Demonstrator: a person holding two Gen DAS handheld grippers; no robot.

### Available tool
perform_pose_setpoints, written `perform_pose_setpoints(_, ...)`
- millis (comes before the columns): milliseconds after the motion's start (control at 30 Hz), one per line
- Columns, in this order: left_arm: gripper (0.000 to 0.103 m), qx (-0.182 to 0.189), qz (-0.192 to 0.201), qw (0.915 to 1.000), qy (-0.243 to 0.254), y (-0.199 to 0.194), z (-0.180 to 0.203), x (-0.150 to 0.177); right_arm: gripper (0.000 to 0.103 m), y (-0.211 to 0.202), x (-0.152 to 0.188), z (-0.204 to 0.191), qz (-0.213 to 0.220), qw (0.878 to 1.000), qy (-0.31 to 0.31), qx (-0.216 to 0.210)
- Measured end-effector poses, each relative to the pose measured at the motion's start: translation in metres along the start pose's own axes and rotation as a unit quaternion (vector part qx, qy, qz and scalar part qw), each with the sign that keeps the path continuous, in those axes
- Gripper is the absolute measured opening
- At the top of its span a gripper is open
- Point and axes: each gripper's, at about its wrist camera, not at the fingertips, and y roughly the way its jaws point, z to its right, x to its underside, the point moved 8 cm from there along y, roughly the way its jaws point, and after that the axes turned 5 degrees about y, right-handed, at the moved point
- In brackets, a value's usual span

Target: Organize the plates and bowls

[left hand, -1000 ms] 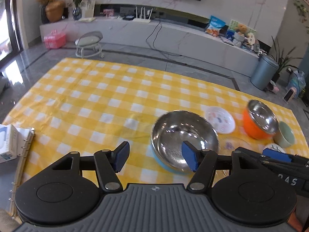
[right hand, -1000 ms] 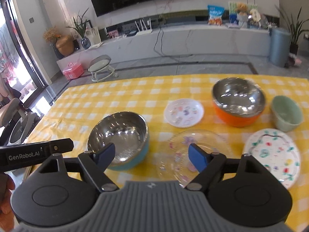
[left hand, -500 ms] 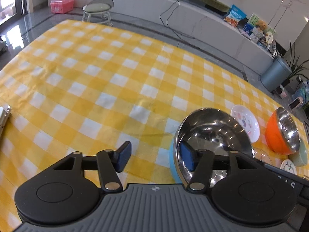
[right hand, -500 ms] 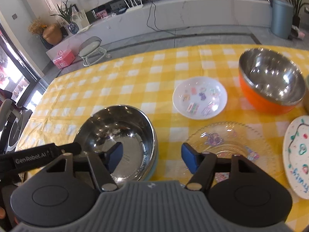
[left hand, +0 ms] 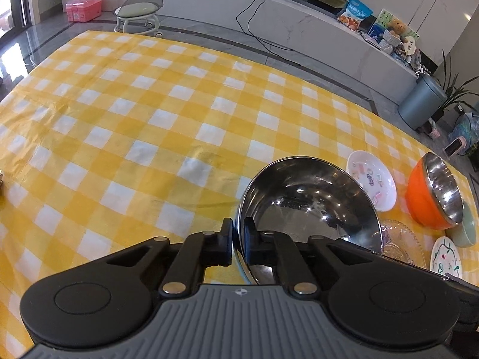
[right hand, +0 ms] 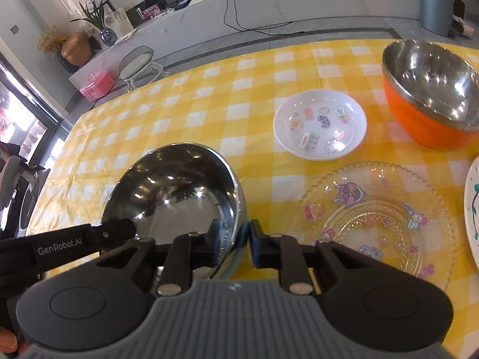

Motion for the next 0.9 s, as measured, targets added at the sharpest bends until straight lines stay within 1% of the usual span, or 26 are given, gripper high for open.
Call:
perform_pose_setpoints(100,0.007,-0.008,0.000,1.0000,-0.003,-0.001,-0.001,0.000,0.017,0.001,0.000,-0.001,-0.003,1.000,0.001,0.002)
perform_pose_setpoints(200,0.007,-0.007,0.006,0.9999,-0.003,-0.010,0.000,0.000,0.016,-0.003,0.002,-0.001,-0.009,1.000,0.004,-0.002)
perform_pose_setpoints(467,0.007,-0.005,0.020,0.9998,-0.003,-0.049,0.011,0.010,0.015,-0.039,0.017,0.000,-0.007,1.000,0.000,-0.013)
perform_pose_setpoints(733,0.007,0.007,0.027,0.9996,-0.007,-0.086,0.029,0.041,0.015,-0.091,0.044,0.017,-0.006,1.000,0.009,-0.020)
perform_pose_setpoints(900,0.007,0.015,0.028,0.9994,-0.016,-0.101,0.036,0.064,0.015,-0.116,0.062,0.025,-0.004,1.000,0.012,-0.021)
